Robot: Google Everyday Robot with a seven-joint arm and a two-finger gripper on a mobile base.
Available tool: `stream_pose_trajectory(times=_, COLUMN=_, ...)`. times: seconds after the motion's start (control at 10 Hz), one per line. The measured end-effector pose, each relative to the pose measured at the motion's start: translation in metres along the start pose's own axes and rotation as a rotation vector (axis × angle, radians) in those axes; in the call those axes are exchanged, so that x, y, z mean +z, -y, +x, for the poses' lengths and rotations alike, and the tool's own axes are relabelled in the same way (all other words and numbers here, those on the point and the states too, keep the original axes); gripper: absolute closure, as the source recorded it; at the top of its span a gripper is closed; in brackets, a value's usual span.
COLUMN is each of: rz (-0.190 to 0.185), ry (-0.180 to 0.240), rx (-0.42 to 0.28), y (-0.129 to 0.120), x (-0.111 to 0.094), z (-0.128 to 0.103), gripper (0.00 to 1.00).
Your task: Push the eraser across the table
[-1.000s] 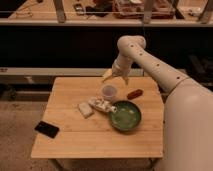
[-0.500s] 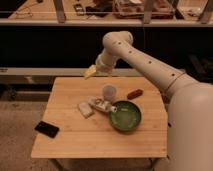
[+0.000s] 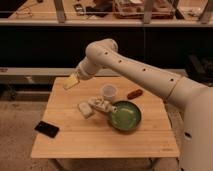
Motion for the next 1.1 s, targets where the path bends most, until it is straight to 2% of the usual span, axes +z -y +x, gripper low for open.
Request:
stream_pose_trajectory(times=0.2, rz=-0.012, ry=-0.008, rx=0.001, y=-0.008, x=-0.005, z=0.002, gripper=0.2)
stream_pose_trajectory(times=0.3, rz=-0.026, ry=-0.021, rx=-0.038, y=-0.008, x=-0.006, z=0.013, gripper=0.2)
stream_pose_trajectory(times=0.4, rz=-0.038, ry=-0.038, rx=-0.109, y=0.0, x=-0.001, z=0.031, gripper=0.2)
stream_pose_trajectory(times=0.5, rz=-0.033, ry=-0.051, rx=-0.227, y=0.026, x=0.013, z=0.058, gripper=0.2)
stream_pose_trajectory(times=0.6, rz=-0.019, ry=-0.05, rx=-0.293, y=0.046, x=0.025, z=0.069, gripper=0.2)
stream_pose_trajectory(times=0.7, rz=0.021, ry=-0.039, rx=-0.399, y=0.086, x=0.05, z=0.084, gripper=0.24)
stream_pose_trajectory(times=0.9, rz=0.069, ry=-0.019, rx=-0.486, y=0.126, x=0.078, z=0.089, gripper=0.37)
stream_pose_trajectory(times=1.0, rz=0.093, ry=0.003, rx=-0.538, y=0.154, x=0.103, z=0.087, gripper=0.51)
stream_pose_trajectory(times=1.1, rz=0.087, ry=0.021, rx=-0.566, y=0.167, x=0.119, z=0.084, gripper=0.6)
